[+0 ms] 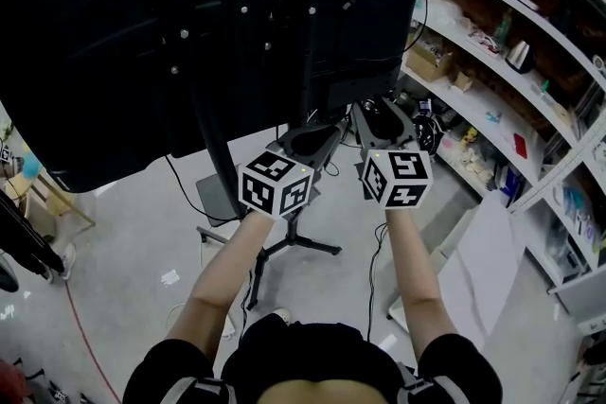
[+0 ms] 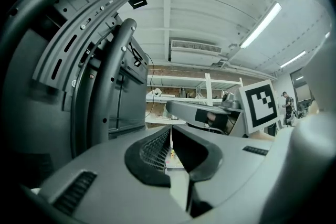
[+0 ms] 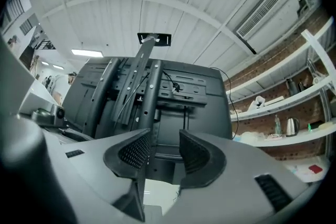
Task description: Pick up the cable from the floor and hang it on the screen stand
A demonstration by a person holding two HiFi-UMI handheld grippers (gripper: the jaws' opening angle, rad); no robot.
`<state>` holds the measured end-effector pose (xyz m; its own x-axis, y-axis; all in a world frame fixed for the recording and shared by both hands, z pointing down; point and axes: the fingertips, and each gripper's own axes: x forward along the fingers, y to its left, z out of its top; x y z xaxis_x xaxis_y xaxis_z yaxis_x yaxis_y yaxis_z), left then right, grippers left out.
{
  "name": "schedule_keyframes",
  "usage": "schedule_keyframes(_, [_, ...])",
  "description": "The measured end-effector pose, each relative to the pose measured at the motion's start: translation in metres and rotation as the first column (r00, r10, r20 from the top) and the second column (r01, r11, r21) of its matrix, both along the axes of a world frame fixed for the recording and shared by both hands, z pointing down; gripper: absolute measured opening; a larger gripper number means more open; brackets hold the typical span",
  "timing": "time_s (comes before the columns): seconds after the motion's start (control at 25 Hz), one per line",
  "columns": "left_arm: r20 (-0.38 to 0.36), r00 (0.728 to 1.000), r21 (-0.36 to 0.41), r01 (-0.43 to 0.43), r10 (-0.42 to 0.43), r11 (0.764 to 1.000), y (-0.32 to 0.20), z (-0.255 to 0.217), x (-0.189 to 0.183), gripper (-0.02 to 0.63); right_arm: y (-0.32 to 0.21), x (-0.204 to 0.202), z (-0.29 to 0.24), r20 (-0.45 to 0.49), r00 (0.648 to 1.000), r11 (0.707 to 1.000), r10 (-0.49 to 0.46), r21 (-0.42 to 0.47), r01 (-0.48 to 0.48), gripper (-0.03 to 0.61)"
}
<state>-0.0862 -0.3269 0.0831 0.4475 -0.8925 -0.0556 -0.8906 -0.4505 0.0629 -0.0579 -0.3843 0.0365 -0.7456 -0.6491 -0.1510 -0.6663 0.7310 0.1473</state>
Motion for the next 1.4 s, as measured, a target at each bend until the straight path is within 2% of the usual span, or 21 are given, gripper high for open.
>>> schedule_keyframes(0.16, [-0.013, 1.000, -0.012, 0.004, -0.004, 1.000, 0.006, 0.018, 0.009, 0.018, 0.023, 0.011, 0.010, 0.057, 0.998, 1.000, -0.009, -0.027, 0.010, 0.178])
schedule_keyframes(0.32, [-0.057, 0.998, -0.034, 0.037, -0.039, 0.999, 0.014, 0.035, 0.007, 0.018, 0.040, 0.023, 0.025, 0.107, 0.994, 0.996, -0.012, -0.091, 0.022, 0.078])
schedule_keyframes(0.48, [-0.074, 0.994, -0.043, 0.078, -0.081, 0.996, 0.028, 0.050, 0.002, 0.018, 0.062, 0.026, 0.052, 0.090, 0.996, 0.990, -0.013, -0.138, 0.025, 0.043])
schedule_keyframes(0.92, [-0.098, 0.976, -0.149, 0.178, -0.193, 0.973, 0.073, 0.109, -0.016, 0.018, 0.118, 0.017, 0.127, 0.060, 0.997, 0.961, -0.039, -0.271, 0.054, 0.023])
schedule_keyframes(1.4, [-0.089, 0.976, -0.161, 0.184, -0.200, 0.970, 0.086, 0.118, -0.016, 0.018, 0.127, 0.003, 0.124, 0.080, 0.995, 0.962, -0.064, -0.261, 0.083, 0.023])
